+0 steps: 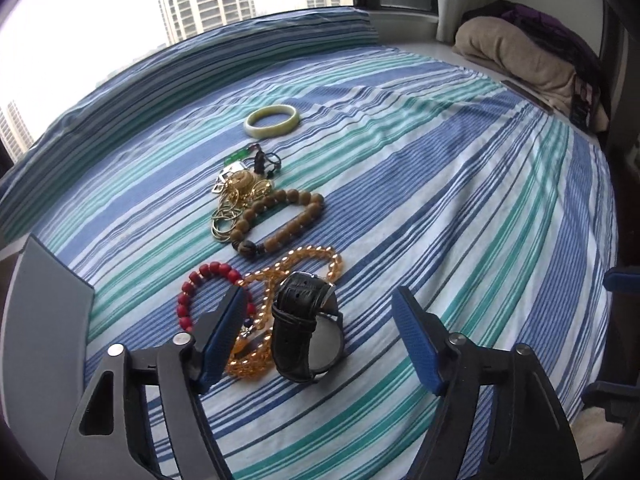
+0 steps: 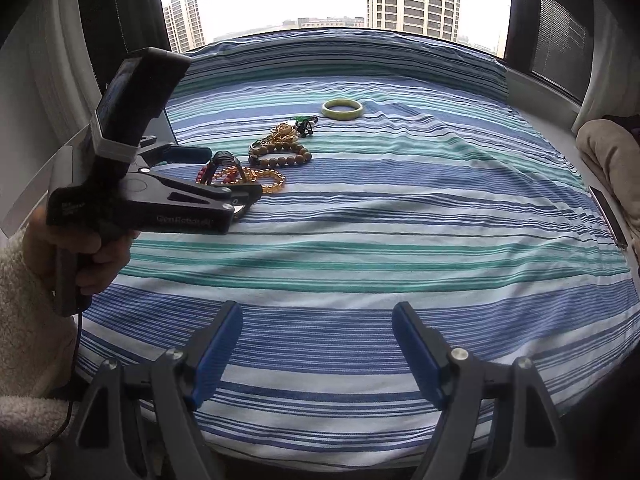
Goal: Organize jewelry
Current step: 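Lower the left tool onto the black wristwatch and close on it, then grasp the amber bead necklace with the right tool while the left tool holds the watch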
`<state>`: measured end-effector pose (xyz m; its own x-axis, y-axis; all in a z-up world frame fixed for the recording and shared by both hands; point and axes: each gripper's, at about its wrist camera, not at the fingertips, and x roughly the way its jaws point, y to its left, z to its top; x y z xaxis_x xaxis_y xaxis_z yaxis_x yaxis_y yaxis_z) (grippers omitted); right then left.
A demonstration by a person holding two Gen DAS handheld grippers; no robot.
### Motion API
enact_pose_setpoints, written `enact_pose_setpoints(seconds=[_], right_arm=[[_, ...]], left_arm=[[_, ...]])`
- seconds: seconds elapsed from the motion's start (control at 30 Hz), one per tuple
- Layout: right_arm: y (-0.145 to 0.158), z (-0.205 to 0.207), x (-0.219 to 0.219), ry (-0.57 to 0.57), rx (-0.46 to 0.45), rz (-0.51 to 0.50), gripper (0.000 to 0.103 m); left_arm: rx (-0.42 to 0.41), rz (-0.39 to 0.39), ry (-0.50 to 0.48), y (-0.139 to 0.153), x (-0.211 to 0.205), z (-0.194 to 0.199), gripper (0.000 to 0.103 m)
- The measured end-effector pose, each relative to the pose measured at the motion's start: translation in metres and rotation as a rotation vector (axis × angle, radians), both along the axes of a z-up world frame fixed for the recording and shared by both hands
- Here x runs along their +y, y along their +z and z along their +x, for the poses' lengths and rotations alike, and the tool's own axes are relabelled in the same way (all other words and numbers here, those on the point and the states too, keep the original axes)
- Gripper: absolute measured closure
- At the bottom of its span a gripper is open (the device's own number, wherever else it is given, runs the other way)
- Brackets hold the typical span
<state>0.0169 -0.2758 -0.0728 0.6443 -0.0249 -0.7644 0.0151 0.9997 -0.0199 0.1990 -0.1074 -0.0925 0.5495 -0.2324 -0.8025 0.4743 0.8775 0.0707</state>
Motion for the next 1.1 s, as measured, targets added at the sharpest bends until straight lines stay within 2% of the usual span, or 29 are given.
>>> enact_pose_setpoints(seconds=[0.03, 0.07, 0.23, 0.43, 0.67, 0.77, 0.83, 0.93, 1.1], right_arm=[[0.000, 0.000, 0.000, 0.000, -0.002, 0.001, 0.024], [0.001, 0.000, 0.000, 0.000, -0.005, 0.001, 0.024], [0.001, -0.001, -0.006, -0.014, -0.009, 0.010, 0.024], [0.002, 0.014, -0.016, -0.003, 0.011, 0.070, 0.024], [0.001, 0.087, 0.014, 0.211, 0.039, 0.099, 0.024], [-0.009, 0.122, 0.042, 0.356, 0.069, 0.151, 0.024], [-0.016, 0.141, 0.064, 0.443, 0.066, 0.119, 0.024], [-0.027, 0.160, 0.093, 0.530, 0.036, 0.009, 0.024], [-0.060, 0.187, 0.119, 0.610, 0.108, -0.120, 0.023]], left_arm=[[0.018, -0.003, -0.003, -0.002, -0.001, 0.001, 0.064], [0.032, -0.006, -0.002, -0.004, -0.001, 0.003, 0.085], [0.030, -0.074, 0.048, 0.007, 0.014, -0.010, 0.087], [0.022, -0.127, 0.184, 0.031, 0.059, -0.043, 0.087], [0.061, -0.164, 0.381, 0.032, 0.123, -0.079, 0.087], [0.070, -0.169, 0.434, 0.029, 0.139, -0.092, 0.087], [0.078, -0.173, 0.461, 0.028, 0.147, -0.098, 0.087], [0.093, -0.184, 0.487, 0.024, 0.156, -0.102, 0.087], [0.105, -0.193, 0.505, 0.019, 0.161, -0.104, 0.087]])
